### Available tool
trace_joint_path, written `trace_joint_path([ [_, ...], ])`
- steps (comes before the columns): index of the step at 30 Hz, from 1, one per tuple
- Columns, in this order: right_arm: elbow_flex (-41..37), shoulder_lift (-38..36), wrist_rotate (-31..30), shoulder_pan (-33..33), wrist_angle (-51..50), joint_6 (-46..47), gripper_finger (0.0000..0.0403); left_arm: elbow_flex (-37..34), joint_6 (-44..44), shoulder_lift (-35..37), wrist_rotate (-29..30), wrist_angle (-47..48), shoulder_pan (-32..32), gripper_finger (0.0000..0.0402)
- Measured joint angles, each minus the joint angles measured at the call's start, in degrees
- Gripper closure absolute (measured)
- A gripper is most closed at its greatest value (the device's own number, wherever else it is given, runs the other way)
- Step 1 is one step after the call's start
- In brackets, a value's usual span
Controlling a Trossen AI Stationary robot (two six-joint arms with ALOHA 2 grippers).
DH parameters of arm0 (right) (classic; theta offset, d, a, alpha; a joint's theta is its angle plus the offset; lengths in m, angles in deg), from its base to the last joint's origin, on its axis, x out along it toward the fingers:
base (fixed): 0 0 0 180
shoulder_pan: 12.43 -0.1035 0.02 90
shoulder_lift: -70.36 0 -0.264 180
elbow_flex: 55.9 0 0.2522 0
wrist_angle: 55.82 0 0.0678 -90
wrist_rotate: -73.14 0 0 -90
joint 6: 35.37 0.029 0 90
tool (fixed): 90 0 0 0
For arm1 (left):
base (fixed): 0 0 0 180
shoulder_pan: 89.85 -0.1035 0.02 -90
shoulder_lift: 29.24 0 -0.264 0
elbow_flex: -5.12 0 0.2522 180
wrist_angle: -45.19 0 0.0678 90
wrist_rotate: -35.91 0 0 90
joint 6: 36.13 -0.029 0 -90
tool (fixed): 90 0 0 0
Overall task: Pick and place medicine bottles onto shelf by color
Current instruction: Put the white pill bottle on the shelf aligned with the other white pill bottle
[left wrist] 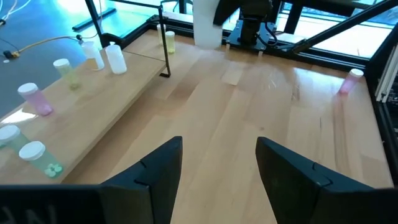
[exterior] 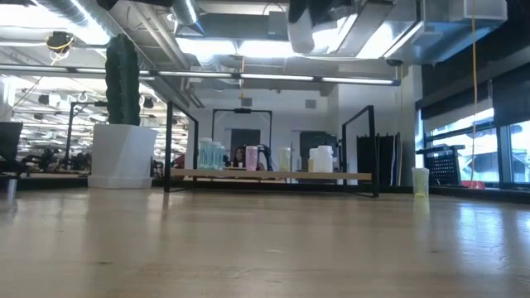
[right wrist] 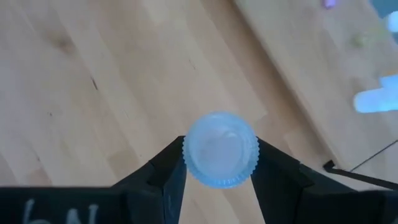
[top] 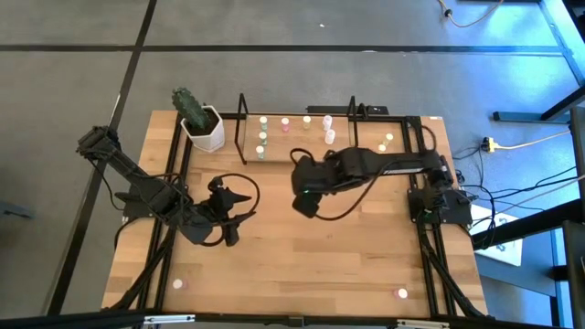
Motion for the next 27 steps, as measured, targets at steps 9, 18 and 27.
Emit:
trace_joint_path([
  [9, 0.0, -8.8, -5.5, -0.2, -6.1, 1.1, 0.0245, 0.0, 0.0, 0.0, 0.0, -0.2, 0.0, 0.0204],
  [18, -7.1, -15.5, -11.8, -3.8, -7.7, 4.7, 0.0244, 0.0, 0.0, 0.0, 1.1, -0.1, 0.0, 0.0204],
  [27, -22.2, -17.7, -11.0, -4.3, 5.1, 4.7, 0.0244, 0.0, -0.2, 0.0, 6.1, -0.1, -0.8, 0.0204],
])
